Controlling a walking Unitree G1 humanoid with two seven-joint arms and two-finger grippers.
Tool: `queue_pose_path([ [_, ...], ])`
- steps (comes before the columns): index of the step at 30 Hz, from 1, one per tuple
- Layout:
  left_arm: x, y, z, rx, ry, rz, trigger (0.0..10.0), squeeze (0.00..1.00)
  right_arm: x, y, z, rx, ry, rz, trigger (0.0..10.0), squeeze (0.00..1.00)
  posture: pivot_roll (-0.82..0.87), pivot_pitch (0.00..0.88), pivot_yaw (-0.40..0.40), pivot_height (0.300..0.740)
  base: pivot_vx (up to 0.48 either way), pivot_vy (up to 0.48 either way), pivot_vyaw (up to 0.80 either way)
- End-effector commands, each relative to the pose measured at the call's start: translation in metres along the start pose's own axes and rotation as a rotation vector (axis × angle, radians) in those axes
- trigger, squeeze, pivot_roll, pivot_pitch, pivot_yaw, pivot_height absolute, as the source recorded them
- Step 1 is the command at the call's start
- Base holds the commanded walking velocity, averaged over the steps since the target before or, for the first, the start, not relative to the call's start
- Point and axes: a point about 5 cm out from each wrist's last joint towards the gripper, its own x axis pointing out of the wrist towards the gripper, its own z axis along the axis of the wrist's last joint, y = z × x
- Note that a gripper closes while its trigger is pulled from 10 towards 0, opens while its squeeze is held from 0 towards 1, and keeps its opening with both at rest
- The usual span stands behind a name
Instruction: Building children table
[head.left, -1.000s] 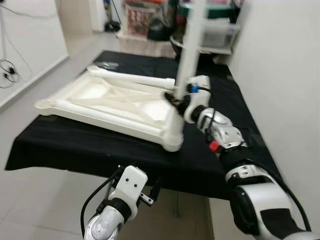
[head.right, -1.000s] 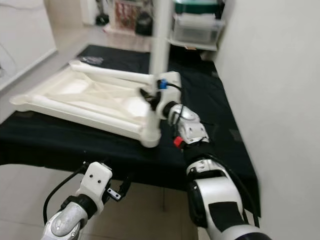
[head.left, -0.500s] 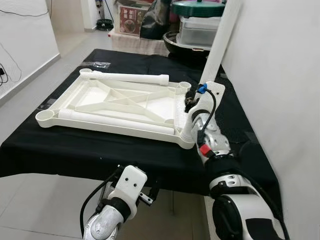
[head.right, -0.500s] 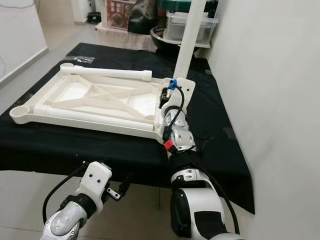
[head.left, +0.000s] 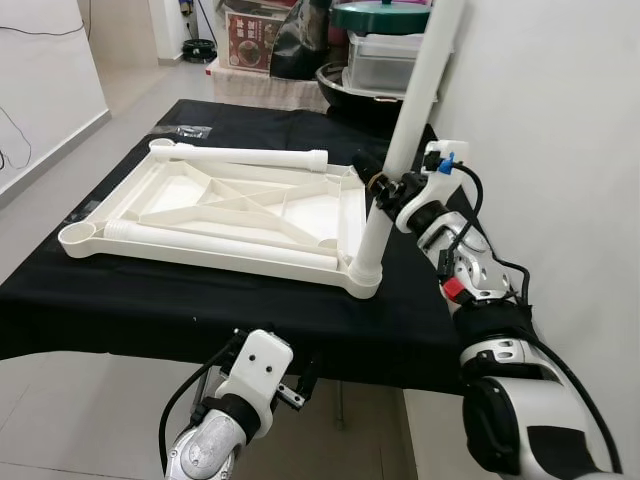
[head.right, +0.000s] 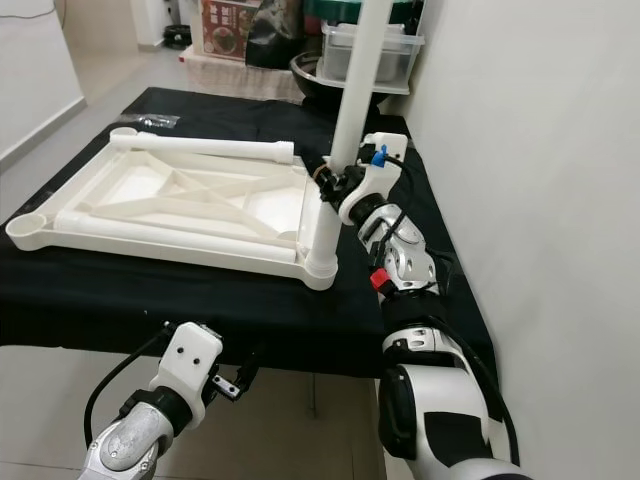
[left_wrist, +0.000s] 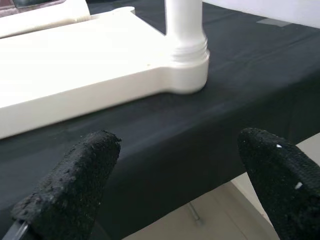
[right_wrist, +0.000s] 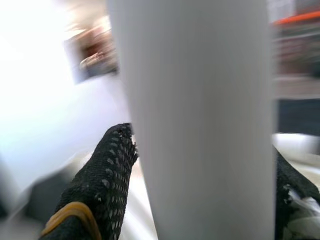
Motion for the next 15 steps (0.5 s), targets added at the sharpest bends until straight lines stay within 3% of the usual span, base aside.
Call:
queue_pose_path([
  [1,0.0,-0.001,-0.003,-0.003,0.016,0.001,10.0,0.0,0.0,0.032,-0.015,0.02,0.111,0.398,10.0,0.0,0.14,0.028,-0.139,0.74,0.0,0.0,0.0],
  [4,0.0,-0.001,-0.003,-0.003,0.015,0.003,10.0,0.0,0.001,0.04,-0.019,0.012,0.156,0.496,10.0,0.0,0.15,0.025,-0.138,0.74,0.0,0.0,0.0],
  [7,-0.001,-0.001,-0.003,-0.002,0.015,0.004,10.0,0.0,0.005,0.043,-0.021,0.0,0.173,0.513,10.0,0.0,0.15,0.024,-0.138,0.74,0.0,0.0,0.0],
  [8,-0.001,-0.001,-0.004,-0.002,0.016,0.005,10.0,0.0,0.011,0.044,-0.023,-0.01,0.182,0.51,2.7,0.0,0.15,0.021,-0.135,0.74,0.0,0.0,0.0],
  [10,-0.001,-0.001,-0.004,-0.002,0.016,0.005,10.0,0.0,0.011,0.044,-0.023,-0.01,0.182,0.51,2.7,0.0,0.15,0.021,-0.135,0.74,0.0,0.0,0.0],
  [11,-0.001,-0.001,-0.004,0.0,0.016,0.005,10.0,0.0,0.015,0.044,-0.025,-0.029,0.191,0.486,0.0,0.0,0.15,0.015,-0.136,0.74,0.0,0.0,0.0],
  [15,-0.001,-0.001,-0.005,0.0,0.019,0.002,10.0,0.0,0.027,0.031,-0.026,-0.096,0.161,0.256,0.0,0.0,0.15,0.007,-0.136,0.74,0.0,0.0,0.0],
])
